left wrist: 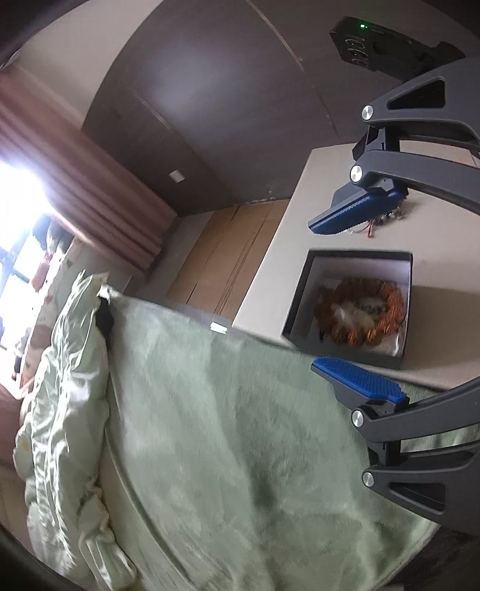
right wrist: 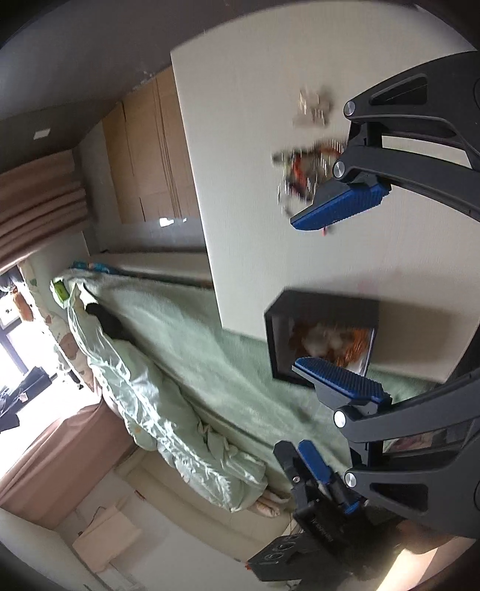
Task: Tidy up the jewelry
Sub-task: 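Move both grippers back to the remaining jewelry on the table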
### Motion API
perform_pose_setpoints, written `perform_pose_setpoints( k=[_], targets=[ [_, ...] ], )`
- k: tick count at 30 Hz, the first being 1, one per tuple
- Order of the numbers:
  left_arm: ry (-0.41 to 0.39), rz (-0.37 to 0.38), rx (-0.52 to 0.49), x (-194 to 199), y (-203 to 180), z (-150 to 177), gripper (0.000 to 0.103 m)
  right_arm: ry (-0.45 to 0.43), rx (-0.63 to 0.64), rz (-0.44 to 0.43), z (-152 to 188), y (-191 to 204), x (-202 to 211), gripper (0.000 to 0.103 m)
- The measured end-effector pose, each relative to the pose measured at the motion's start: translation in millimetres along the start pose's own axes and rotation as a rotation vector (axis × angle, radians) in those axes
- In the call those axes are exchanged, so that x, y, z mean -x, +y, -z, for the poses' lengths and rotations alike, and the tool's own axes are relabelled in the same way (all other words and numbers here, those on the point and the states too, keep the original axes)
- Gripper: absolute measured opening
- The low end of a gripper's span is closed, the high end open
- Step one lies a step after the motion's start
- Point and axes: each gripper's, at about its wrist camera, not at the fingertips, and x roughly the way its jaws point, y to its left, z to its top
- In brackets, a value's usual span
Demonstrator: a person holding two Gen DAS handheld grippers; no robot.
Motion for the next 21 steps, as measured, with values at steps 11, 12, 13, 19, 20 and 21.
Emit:
perform_pose_setpoints(
  k=[11, 12, 13, 19, 20, 21],
  targets=[
    [0.055, 0.029, -0.114, -30.6, -54.6, 19.7, 0.067, 0.012, -0.056, 0.080, 1.2, -56.7, 22.7, 0.072],
    [0.060, 0.033, -0.127, -32.9, -59.4, 21.4, 0.067, 0.015, -0.061, 0.086, 1.7, -61.3, 23.7, 0.072],
    [0.066, 0.042, -0.144, -36.3, -66.0, 24.2, 0.067, 0.018, -0.064, 0.092, 1.6, -63.9, 23.2, 0.072],
    [0.098, 0.086, -0.194, -55.8, -93.3, 34.7, 0.067, 0.038, -0.110, 0.138, 2.3, -88.8, 21.3, 0.072],
    [0.107, 0.086, -0.199, -61.0, -97.4, 36.9, 0.067, 0.043, -0.123, 0.147, 2.3, -94.0, 20.3, 0.072],
    [0.116, 0.092, -0.198, -65.1, -100.2, 38.6, 0.067, 0.046, -0.136, 0.154, 2.1, -99.4, 19.6, 0.072]
  ],
)
